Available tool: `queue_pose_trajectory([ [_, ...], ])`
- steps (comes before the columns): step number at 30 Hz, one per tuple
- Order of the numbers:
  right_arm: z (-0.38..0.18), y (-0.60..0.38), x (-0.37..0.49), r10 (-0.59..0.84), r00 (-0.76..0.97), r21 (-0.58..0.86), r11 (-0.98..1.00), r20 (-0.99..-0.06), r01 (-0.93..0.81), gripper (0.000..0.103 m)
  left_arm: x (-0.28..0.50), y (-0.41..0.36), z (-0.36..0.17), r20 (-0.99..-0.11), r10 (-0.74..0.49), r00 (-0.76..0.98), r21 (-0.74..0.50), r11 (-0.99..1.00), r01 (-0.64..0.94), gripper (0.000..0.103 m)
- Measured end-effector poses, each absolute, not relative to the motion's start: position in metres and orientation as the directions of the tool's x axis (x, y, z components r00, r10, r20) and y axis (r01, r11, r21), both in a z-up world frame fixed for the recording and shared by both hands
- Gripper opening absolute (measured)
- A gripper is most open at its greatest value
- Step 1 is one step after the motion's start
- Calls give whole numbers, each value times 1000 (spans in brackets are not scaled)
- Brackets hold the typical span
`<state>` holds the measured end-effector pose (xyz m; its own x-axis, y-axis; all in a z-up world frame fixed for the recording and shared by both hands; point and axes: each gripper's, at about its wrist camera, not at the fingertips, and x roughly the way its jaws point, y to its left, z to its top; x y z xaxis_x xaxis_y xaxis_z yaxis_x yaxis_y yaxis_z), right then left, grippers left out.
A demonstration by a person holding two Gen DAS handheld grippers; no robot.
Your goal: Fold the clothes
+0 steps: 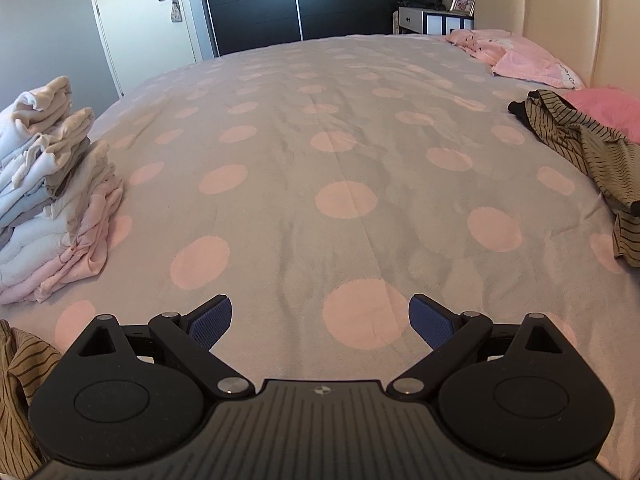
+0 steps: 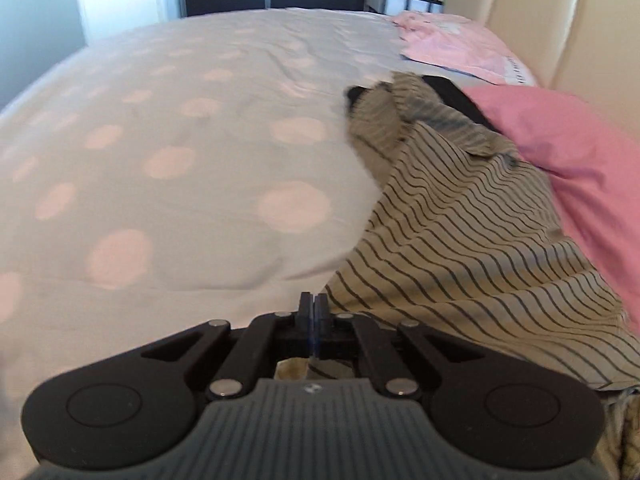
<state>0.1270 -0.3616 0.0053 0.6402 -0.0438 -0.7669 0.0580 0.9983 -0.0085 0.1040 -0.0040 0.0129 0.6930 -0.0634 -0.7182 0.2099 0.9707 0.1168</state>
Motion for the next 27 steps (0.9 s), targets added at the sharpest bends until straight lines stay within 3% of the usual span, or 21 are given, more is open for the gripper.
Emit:
queue_pose_trajectory([
  [6,25,-287,95,203,637,139,979,-744,-151,0,89,-2,22,-686,-68,725,131,968,215,97],
  [11,25,-207,57,353,586,167,922,-729,-348,0,78,4,31,-659,-63,749,134,971,200,97],
  [16,14,-176,29,331,580,104,915,-744,-390,0,67,12,40,-642,-61,765,128,974,185,97],
  [23,2,-202,40,179,629,15,966,-757,-257,6,64,15,41,-649,-63,758,130,973,192,97],
  [25,-3,-212,44,112,643,-40,975,-758,-217,21,63,15,40,-651,-65,756,130,972,195,97],
  [26,-7,-217,46,70,647,-75,978,-759,-194,37,63,15,40,-652,-65,755,130,972,196,97],
  [27,-10,-222,48,28,650,-111,979,-760,-172,43,63,15,39,-653,-66,755,131,972,198,97],
])
